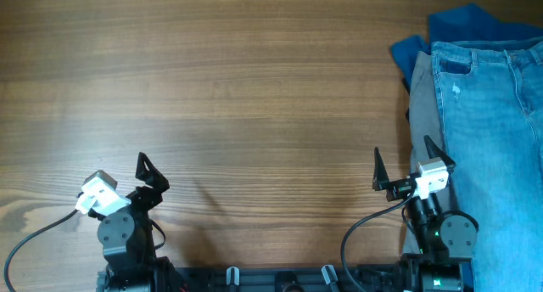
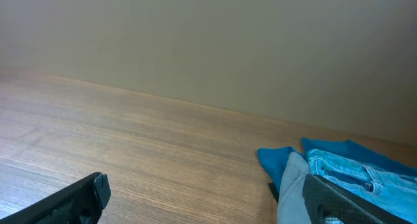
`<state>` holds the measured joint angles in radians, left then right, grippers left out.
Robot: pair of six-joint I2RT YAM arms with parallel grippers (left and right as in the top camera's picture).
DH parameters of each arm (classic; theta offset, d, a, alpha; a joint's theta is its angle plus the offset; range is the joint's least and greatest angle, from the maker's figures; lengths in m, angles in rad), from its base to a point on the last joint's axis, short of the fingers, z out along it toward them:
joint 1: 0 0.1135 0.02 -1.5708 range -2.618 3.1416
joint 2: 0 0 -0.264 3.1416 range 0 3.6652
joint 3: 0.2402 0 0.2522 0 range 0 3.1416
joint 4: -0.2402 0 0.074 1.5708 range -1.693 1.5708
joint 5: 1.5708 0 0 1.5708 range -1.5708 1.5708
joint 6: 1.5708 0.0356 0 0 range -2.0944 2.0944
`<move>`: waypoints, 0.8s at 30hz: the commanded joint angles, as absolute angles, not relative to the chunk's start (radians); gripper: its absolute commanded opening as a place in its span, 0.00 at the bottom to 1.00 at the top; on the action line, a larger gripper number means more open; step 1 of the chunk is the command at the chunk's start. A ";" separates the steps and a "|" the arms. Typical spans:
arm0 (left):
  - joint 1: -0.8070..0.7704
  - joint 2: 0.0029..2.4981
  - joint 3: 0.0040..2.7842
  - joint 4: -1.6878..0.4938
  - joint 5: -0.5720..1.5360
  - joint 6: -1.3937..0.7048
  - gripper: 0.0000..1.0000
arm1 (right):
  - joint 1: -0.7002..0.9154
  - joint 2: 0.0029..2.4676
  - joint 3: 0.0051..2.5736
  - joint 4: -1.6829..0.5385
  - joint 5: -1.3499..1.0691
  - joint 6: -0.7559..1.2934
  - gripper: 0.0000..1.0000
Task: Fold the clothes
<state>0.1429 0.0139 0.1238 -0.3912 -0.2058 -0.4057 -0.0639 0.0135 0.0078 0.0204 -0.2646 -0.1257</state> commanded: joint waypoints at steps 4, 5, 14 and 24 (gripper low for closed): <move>0.136 0.008 0.117 -0.385 -0.222 -0.397 1.00 | -0.070 0.007 0.005 0.023 -0.259 -0.131 1.00; 0.136 0.008 0.117 -0.385 -0.222 -0.397 1.00 | -0.070 0.007 0.005 0.023 -0.259 -0.131 1.00; 0.136 0.008 0.117 -0.385 -0.222 -0.397 1.00 | -0.070 0.007 0.005 0.023 -0.259 -0.131 1.00; 0.136 0.008 0.117 -0.385 -0.222 -0.397 1.00 | -0.070 0.007 0.005 0.023 -0.259 -0.131 1.00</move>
